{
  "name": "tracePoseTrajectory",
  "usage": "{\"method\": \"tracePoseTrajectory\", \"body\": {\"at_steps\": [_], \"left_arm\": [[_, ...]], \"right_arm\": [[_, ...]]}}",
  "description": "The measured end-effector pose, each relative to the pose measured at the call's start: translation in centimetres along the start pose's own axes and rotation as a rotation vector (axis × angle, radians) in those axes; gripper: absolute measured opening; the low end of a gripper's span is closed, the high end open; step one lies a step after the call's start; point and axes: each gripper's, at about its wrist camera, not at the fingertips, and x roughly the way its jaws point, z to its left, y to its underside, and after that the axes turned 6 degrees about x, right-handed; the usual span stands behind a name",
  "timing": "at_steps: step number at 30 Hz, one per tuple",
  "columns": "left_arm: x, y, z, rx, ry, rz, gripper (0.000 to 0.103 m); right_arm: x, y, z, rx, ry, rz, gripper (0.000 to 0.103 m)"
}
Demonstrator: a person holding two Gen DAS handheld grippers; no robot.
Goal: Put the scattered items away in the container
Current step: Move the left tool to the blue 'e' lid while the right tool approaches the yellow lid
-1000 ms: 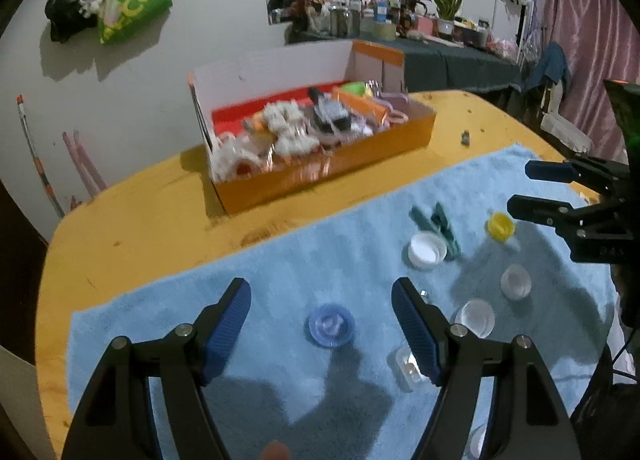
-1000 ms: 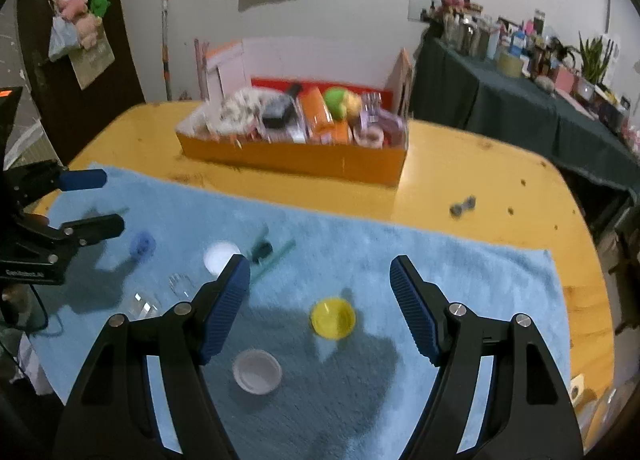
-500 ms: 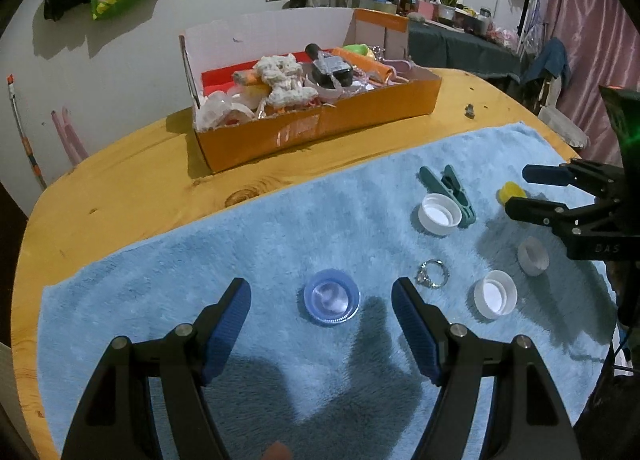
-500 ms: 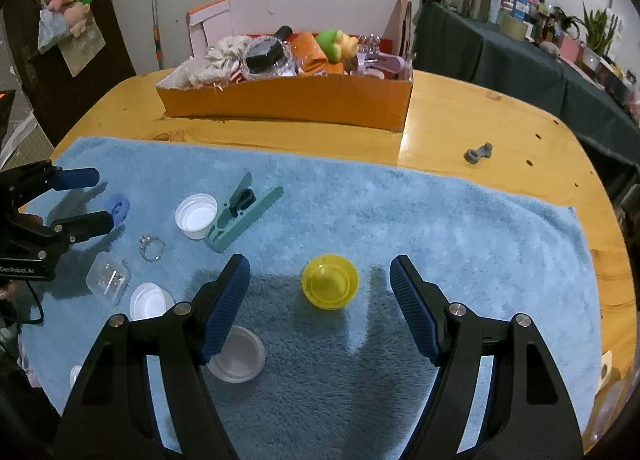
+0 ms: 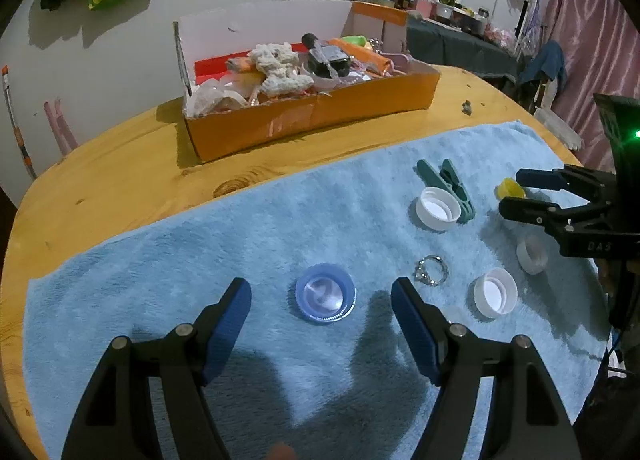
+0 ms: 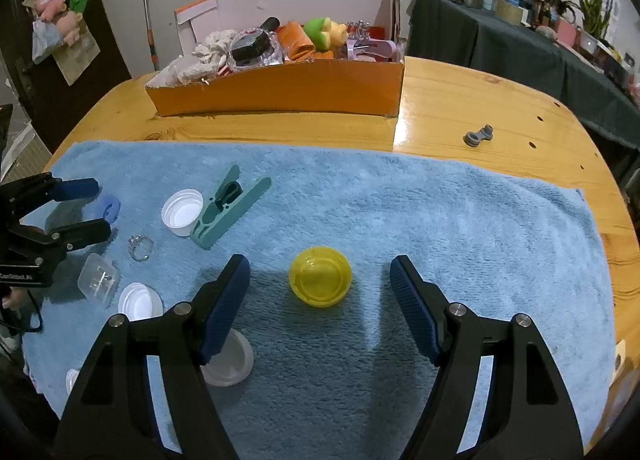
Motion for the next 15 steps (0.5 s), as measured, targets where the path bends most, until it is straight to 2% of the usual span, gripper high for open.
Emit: {"method": "tracePoseTrajectory", "body": {"at_steps": [6,8,15], "left_arm": [[0.25,0.13,-0.2,0.009,0.004,0.006,0.066],[0.23,0.13,-0.22,0.008,0.007,0.005,0.064],[0.26,0.15,-0.09,0.0,0.014,0.004,0.057]], "right_arm": [[0.04,0.14,0.26,-0.011,-0.007,-0.009,0.071],[0.17,0.13,0.2,-0.008,-0.013,-0.006,0.066],[0.2,0.24,-0.05,-0.008,-0.004,-0.005,0.059]]}}
